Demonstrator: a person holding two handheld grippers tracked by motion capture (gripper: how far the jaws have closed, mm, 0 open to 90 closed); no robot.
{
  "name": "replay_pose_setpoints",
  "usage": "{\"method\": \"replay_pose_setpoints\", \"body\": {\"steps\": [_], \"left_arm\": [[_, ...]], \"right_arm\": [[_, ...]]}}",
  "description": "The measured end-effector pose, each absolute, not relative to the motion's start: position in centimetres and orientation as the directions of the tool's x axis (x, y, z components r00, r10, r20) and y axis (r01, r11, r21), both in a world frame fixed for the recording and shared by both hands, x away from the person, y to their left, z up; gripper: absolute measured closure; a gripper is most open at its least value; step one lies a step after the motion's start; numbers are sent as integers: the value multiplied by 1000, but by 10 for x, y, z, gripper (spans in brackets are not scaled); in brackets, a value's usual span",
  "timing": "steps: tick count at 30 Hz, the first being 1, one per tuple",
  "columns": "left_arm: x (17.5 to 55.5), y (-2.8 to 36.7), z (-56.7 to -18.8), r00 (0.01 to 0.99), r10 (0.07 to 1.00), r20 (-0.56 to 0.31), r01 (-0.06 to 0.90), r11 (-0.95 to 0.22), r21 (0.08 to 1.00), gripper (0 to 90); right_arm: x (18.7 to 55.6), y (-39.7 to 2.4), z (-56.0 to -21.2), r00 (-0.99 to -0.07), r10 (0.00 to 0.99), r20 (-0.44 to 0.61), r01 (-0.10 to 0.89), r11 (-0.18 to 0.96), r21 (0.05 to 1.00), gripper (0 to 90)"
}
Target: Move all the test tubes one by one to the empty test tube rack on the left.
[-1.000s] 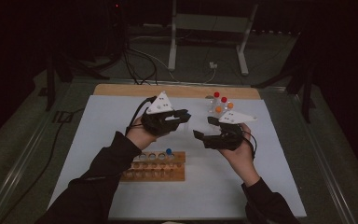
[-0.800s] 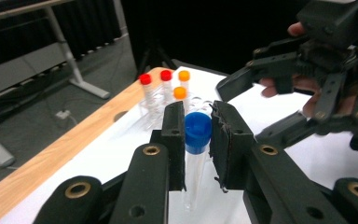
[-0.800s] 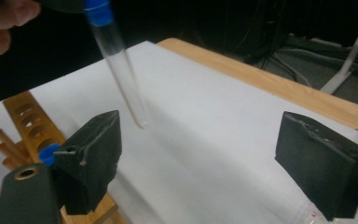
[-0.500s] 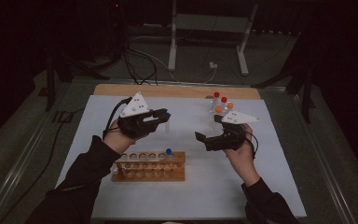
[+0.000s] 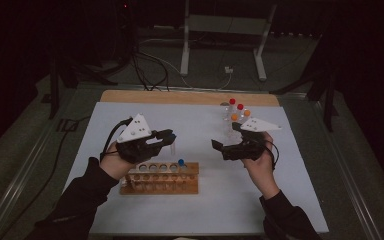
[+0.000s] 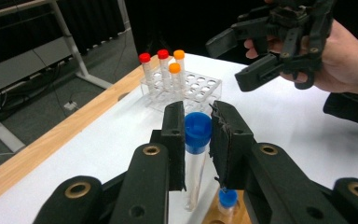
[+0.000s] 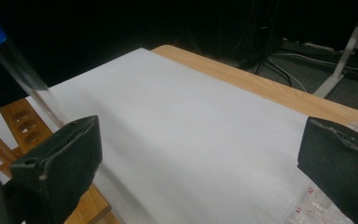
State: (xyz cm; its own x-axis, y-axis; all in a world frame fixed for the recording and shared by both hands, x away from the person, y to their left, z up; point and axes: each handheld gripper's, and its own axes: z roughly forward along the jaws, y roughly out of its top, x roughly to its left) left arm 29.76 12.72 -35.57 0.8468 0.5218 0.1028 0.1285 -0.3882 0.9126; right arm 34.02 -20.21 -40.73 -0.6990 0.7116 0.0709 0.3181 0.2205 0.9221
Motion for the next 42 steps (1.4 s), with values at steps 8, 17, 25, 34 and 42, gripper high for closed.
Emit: {"method": "replay_pose_setpoints", "body": {"steps": [8,17,25,34,42], "left_arm": [[289,129,-372,857,510,74,151,-386,910,771],[289,128,-399,860,510,34,196,-390,900,771],[290,127,-421,861,508,0,234,-397,887,771],[291,128,-436,856,517,-12,257,-406,877,770],[292,128,-443,855,519,-8,260,-415,872,770]], "right_arm": [[340,-203,-407,-698,712,74,321,220,921,0],[341,-203,-408,-700,710,73,325,226,918,0],[341,-203,-408,-701,709,74,326,226,918,0],[341,-204,-409,-700,710,74,327,227,917,0],[341,-205,-408,-699,712,73,327,226,918,0]]}}
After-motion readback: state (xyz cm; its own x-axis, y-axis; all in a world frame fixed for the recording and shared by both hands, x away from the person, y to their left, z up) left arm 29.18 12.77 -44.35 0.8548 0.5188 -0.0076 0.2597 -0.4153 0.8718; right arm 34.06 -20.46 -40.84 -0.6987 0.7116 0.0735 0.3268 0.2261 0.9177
